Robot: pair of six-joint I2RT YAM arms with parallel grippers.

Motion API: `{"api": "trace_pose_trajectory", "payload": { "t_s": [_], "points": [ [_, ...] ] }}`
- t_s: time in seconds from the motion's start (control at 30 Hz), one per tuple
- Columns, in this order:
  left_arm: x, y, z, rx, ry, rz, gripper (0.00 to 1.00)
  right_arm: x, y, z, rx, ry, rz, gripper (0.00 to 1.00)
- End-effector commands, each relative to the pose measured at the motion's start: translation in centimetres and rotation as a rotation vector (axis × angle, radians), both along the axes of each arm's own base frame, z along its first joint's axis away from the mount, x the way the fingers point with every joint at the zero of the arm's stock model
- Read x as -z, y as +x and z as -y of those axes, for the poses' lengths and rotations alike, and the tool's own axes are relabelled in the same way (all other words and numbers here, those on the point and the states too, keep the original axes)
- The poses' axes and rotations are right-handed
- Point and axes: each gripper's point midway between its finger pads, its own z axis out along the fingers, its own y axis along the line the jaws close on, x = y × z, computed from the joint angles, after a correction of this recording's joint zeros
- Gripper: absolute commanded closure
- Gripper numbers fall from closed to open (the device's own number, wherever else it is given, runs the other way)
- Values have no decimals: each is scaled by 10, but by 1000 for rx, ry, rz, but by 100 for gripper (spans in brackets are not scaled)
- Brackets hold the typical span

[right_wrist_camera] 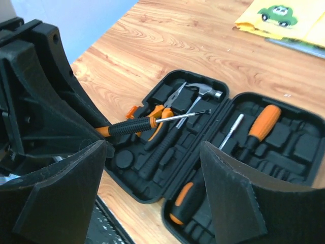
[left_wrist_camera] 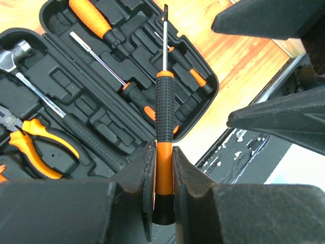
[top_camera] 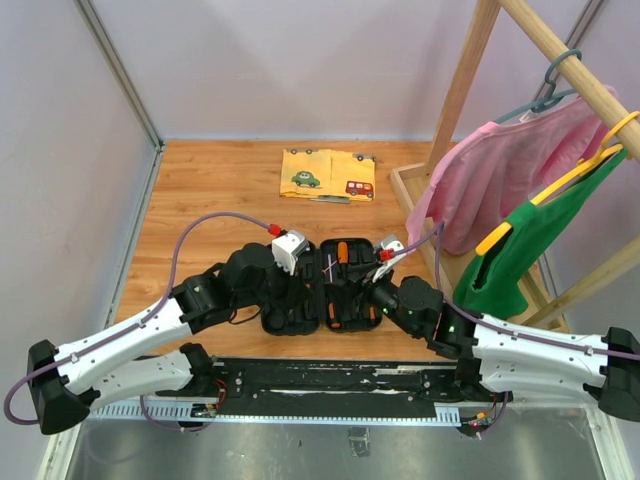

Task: Sort the tools into containers
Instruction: Pick up the screwdriver from the center of the board.

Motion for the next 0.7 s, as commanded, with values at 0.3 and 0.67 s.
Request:
{"api": "trace_pose_trajectory", "payload": {
  "t_s": [0.3, 0.67],
  "points": [
    [-11, 6, -5, -37, -18, 31, 99, -6, 6, -19, 158, 550, -378, 31],
    [-5, 5, -2, -21, -6, 15, 100, 4, 12, -47, 191, 669, -558, 45]
  ]
}}
